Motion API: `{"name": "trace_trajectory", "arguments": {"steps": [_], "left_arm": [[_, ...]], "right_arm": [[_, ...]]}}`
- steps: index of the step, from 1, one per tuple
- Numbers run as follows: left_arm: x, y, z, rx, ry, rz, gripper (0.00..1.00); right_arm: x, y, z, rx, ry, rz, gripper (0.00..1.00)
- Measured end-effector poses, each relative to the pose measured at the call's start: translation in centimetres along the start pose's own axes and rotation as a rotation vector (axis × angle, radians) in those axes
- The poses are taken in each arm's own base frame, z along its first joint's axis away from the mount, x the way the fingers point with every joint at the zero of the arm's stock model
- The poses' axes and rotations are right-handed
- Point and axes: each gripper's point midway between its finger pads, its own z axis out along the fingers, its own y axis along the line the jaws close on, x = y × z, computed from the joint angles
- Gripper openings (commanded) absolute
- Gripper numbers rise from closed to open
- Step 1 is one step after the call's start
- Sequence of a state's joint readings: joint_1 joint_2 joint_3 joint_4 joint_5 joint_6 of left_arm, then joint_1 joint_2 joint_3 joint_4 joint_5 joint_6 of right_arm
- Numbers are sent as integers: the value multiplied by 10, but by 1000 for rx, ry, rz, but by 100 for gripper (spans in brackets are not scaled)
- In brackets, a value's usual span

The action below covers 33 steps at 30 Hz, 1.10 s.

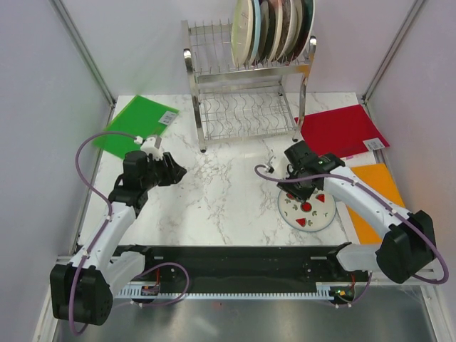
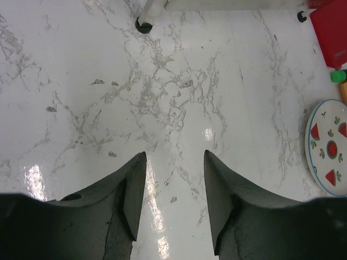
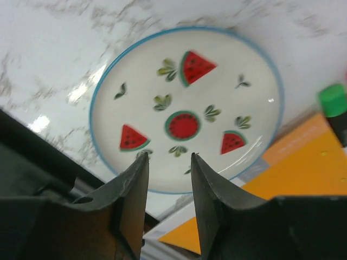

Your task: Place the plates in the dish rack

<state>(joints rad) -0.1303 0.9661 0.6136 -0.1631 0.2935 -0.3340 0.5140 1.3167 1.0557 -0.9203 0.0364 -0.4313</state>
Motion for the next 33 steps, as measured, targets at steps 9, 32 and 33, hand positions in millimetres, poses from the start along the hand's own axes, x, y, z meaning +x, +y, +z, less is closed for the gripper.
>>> {"name": "trace_trajectory", "arguments": {"steps": [9,32,33], "left_arm": [[7,6,-2,-20,22,-15,53],[23,52,-13,-129,75,-186,63],[25,51,-13,-124,83,-189,64]], "right_arm": [[28,40,25,-237,116,-85,44],[-136,135,122,-491,26,-265,41],[-156,148,126,-505,-12,-280,42]]}}
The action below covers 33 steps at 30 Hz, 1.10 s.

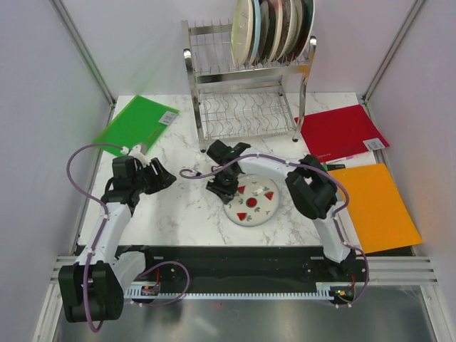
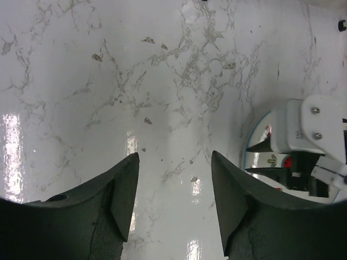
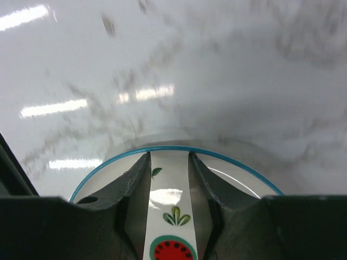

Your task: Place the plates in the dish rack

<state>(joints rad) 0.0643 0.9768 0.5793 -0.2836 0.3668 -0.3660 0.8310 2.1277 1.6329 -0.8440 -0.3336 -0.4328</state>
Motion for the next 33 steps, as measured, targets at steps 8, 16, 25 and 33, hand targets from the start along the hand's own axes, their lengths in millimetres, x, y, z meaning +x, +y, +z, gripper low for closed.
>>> {"name": "trace_trajectory", "arguments": {"steps": [8,16,25,33], "left_arm": [[11,-2,2,23,54,-34,66],[28,3,9,33,89,-75,64],[64,18,31,-22,235,-248,54],[94,8,51,4,359,-279,45]], "right_arm": [[-123,17,24,6,-273,-51,43],[-76,-14,-29,65,-328,92,43],[-20,-18,-107,39,-513,409,47],[45,-33,-73,-137,-483,753,47]]}}
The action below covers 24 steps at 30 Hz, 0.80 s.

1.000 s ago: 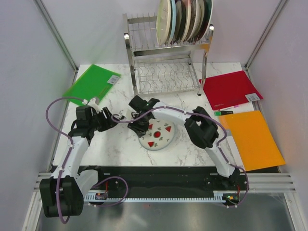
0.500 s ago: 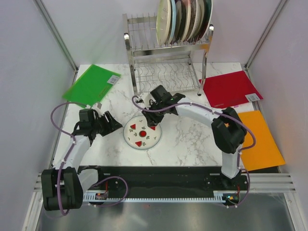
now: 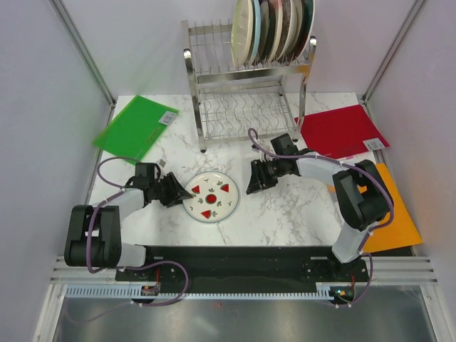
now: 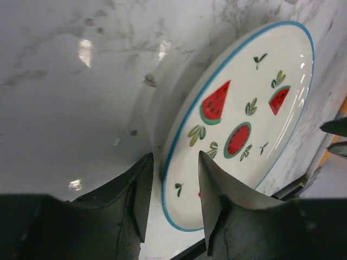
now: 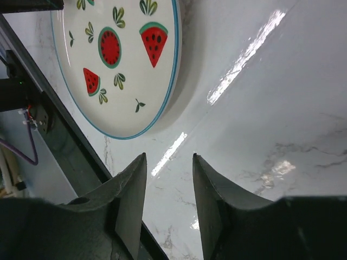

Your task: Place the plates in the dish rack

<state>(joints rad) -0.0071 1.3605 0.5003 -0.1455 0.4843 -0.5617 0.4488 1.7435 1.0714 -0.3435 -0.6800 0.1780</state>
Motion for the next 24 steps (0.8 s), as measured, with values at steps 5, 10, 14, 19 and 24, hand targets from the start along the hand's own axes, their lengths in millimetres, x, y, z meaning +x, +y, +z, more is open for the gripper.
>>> {"name": "trace_trajectory", "arguments": {"steps": [5,10,14,19,24], "left_arm": [[15,-18,11,58,63,63,29],[27,-26,18,113,131,76,2],[26,-28,19,133,142,89,2],[27,-27,20,142,152,88,2],[28,-27,20,142,155,88,2]], "right_arm": [[36,-2,20,-87,73,108,50],[49,3,36,-194,83,201,52],[46,7,42,-272,83,273,52],[40,6,46,-324,70,369,53],[28,5,53,-404,45,485,48]]}}
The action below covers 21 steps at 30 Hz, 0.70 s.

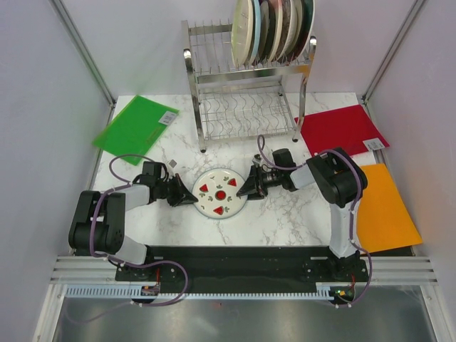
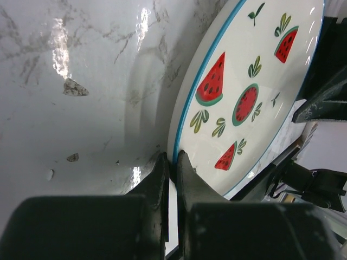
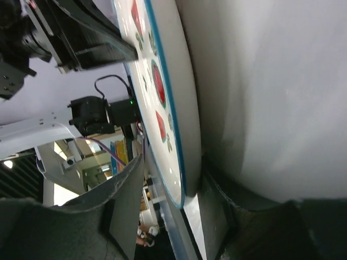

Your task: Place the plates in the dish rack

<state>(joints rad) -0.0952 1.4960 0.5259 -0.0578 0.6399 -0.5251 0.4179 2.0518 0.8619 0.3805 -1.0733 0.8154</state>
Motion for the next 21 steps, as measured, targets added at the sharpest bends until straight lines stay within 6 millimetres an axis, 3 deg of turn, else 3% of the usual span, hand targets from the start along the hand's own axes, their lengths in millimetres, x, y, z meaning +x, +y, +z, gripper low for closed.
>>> {"name": "trace_trajectory", "arguments": {"steps": [7,14,16,18,21], "left_arm": [[-1,-8,3,5,4,30,2],[-2,-14,5,9,5,54,2],[-1,-14,5,7,6,57,2],[-1,-15,6,7,6,60,2],[-1,-16,5,8,6,63,2]], "right_arm": [[-27,0,9,-52,-97,20,31],[-32,-2,9,-38,-140,14,21],[-32,-1,8,-37,-143,11,24],[-33,0,8,-32,-148,12,34],[-34,4,7,-32,-155,19,36]]}}
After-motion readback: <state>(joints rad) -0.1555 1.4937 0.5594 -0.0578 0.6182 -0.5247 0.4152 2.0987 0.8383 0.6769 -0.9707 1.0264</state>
